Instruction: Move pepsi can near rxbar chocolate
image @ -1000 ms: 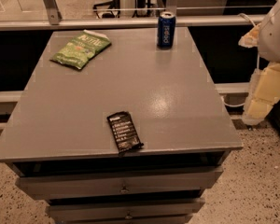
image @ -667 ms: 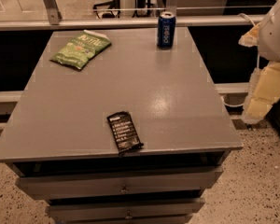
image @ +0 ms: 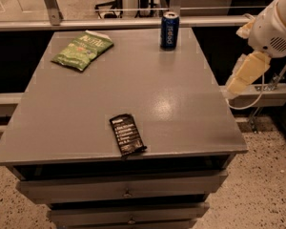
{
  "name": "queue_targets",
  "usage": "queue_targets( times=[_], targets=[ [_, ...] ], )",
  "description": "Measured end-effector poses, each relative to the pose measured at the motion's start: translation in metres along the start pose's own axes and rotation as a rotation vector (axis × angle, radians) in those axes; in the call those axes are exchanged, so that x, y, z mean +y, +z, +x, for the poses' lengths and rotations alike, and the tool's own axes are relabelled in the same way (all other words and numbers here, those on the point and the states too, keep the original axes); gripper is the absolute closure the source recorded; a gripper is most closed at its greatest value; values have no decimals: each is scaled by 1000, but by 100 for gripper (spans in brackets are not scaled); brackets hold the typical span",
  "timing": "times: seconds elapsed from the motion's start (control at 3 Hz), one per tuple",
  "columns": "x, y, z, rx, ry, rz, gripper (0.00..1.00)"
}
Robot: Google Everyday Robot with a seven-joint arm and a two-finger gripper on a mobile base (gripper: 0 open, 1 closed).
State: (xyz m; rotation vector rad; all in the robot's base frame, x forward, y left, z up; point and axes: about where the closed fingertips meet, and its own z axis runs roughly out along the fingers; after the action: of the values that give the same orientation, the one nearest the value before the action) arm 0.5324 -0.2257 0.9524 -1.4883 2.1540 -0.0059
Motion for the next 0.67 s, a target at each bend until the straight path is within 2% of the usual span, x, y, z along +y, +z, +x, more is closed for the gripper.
queue_targets(
  times=[0.33,0.67],
  targets=[
    [-34,46,-7,-114,99,4,0],
    [-33,47,-8,-118,98,1,0]
  ],
)
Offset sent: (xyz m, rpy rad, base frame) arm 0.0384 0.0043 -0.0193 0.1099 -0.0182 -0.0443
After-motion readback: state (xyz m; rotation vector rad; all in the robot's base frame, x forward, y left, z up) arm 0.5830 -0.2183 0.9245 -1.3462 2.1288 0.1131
